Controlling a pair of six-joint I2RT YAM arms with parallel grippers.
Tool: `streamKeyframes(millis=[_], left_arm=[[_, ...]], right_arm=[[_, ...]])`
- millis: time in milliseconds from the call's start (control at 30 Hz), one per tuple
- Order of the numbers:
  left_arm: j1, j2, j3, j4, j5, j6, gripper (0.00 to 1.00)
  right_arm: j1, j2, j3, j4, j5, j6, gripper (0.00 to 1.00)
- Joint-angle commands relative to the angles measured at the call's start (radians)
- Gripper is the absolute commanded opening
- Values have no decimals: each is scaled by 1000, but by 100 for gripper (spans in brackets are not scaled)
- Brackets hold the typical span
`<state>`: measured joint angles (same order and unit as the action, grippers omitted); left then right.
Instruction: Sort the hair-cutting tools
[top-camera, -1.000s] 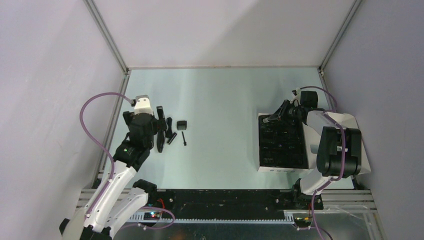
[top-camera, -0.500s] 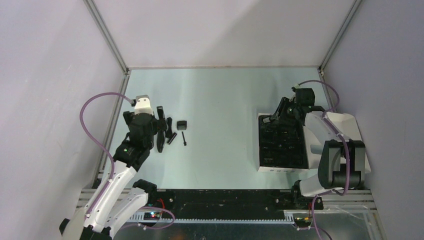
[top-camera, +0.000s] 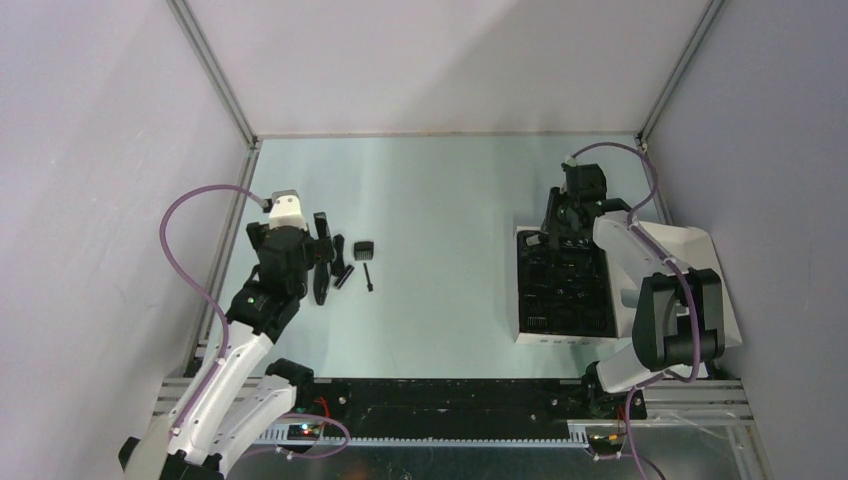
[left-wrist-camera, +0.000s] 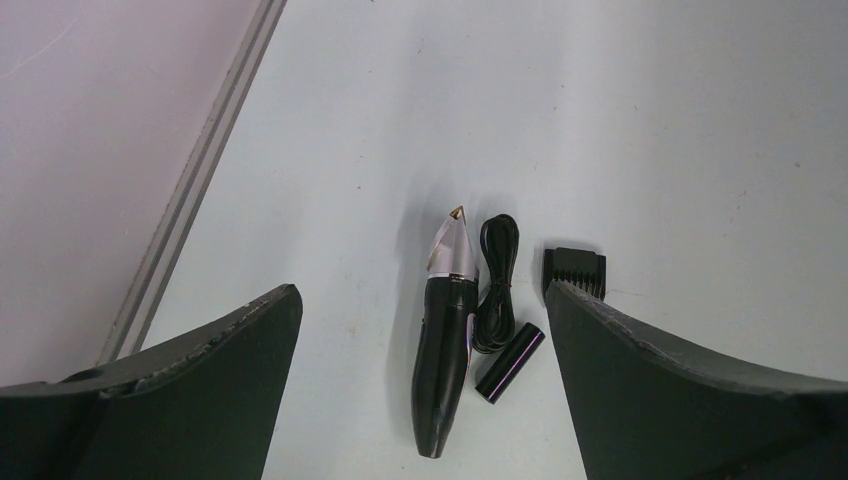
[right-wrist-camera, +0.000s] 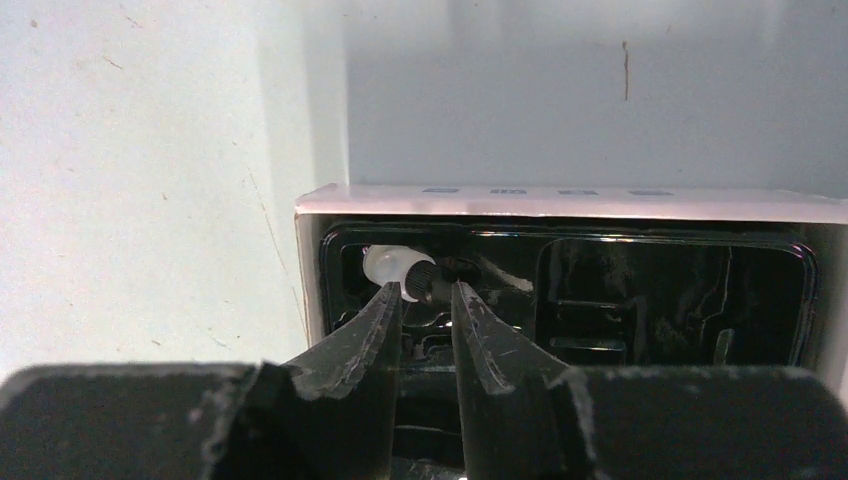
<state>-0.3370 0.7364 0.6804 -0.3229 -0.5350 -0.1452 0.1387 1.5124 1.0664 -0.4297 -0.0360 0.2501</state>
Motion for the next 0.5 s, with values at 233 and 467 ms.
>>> streamKeyframes(millis=[233, 467], left_arm=[[6, -13, -7, 34, 10, 15, 100], [7, -15, -7, 33, 11, 15, 100]], right_arm=[[9, 71, 34, -24, 28, -20, 23], [8, 96, 27, -10, 29, -20, 18]])
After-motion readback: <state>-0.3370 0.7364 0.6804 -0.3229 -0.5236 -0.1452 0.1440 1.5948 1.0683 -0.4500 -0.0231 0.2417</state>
